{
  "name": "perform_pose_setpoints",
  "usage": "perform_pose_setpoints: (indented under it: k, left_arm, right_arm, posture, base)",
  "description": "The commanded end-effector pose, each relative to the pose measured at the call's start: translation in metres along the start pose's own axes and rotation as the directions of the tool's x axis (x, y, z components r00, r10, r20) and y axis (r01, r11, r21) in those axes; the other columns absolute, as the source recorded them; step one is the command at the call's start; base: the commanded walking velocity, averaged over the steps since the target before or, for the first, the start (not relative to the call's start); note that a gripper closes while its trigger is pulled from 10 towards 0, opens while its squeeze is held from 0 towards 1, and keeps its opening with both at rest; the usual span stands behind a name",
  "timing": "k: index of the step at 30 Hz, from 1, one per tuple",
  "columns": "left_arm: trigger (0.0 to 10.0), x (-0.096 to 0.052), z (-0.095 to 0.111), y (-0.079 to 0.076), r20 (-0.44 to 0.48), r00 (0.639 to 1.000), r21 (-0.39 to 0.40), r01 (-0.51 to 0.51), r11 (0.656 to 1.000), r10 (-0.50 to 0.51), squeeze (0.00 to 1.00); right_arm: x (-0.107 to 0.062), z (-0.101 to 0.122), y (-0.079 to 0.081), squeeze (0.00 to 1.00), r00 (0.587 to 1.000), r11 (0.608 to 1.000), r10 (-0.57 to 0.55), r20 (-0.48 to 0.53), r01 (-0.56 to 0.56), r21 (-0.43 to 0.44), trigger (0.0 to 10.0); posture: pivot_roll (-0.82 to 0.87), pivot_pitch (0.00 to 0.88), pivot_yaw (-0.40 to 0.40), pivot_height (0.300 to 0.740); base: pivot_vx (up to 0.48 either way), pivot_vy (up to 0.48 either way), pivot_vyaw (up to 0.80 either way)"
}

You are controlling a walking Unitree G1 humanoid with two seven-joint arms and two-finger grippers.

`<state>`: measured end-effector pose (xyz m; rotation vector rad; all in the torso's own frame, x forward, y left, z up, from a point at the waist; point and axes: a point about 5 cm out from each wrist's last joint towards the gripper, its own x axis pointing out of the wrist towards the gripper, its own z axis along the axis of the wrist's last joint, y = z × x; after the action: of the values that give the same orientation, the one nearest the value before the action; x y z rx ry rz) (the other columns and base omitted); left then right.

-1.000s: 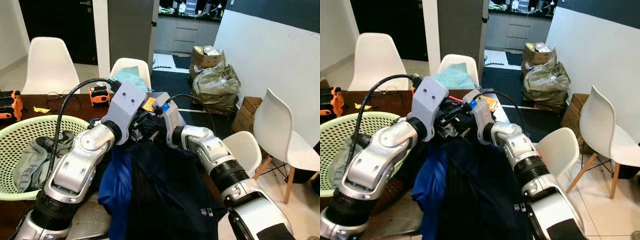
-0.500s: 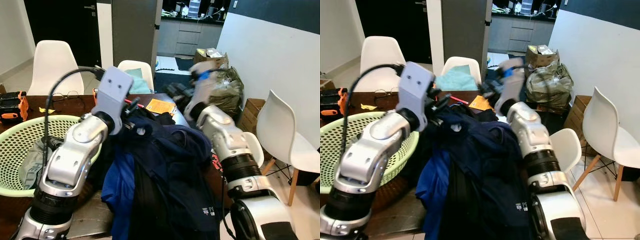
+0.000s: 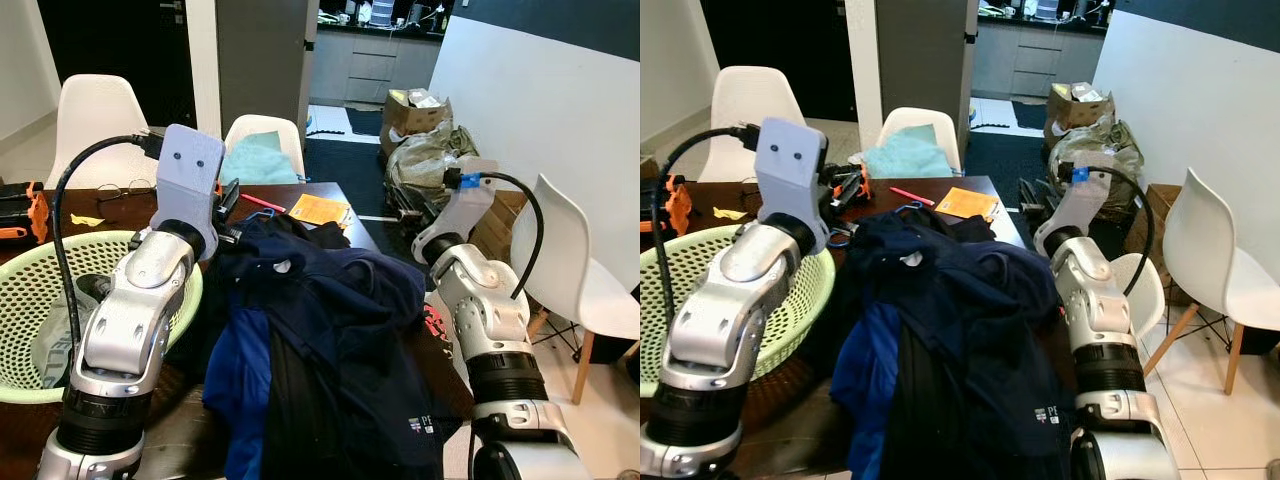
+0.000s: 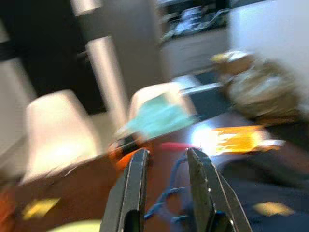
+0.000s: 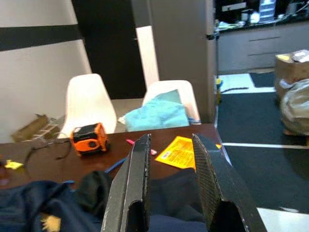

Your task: Hang hanger

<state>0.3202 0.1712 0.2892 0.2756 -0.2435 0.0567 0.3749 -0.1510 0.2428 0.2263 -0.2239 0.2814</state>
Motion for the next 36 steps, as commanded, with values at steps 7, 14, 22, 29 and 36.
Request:
perform_pose_setpoints:
  k: [7,14,22,29,36]
  left_arm:
    - [10.0,-0.002,-0.049,0.081,-0.228,0.899,0.058,-0.371,0.927,0.374,0.05]
    - [10.0,-0.014,-0.086,0.114,-0.325,0.867,0.244,-0.311,0.919,0.379,1.00]
    - [10.0,-0.018,-0.121,0.111,-0.434,0.850,0.212,-0.226,0.951,0.298,1.00]
    - [10.0,-0.015,-0.134,0.106,-0.490,0.838,0.139,-0.199,0.970,0.241,0.12]
    - [10.0,-0.019,-0.141,0.111,-0.527,0.802,0.183,-0.216,0.959,0.281,0.00]
  right_arm:
    - [-0.009,-0.032,0.016,0.00,0.967,0.991,0.136,-0.217,-0.135,0.022,10.0]
    - [-0.010,-0.033,0.027,0.00,0.958,0.982,0.189,-0.216,-0.185,0.037,10.0]
    - [-0.012,-0.031,0.028,0.00,0.958,0.982,0.190,-0.213,-0.187,0.034,10.0]
    - [-0.014,-0.027,0.033,0.00,0.951,0.976,0.218,-0.218,-0.216,0.033,10.0]
    - [-0.016,-0.028,0.033,0.00,0.949,0.975,0.221,-0.224,-0.219,0.033,10.0]
  posture:
    - [0.01,0.013,-0.092,0.735]
    - [0.01,0.009,-0.096,0.735]
    - [0.01,0.012,-0.102,0.735]
    - [0.00,0.035,-0.104,0.735]
    - [0.00,0.042,-0.108,0.735]
  base:
    - [0.000,0.000,0.00]
    - [0.000,0.000,0.00]
    - [0.000,0.000,0.00]
    - [0.000,0.000,0.00]
    - [0.000,0.000,0.00]
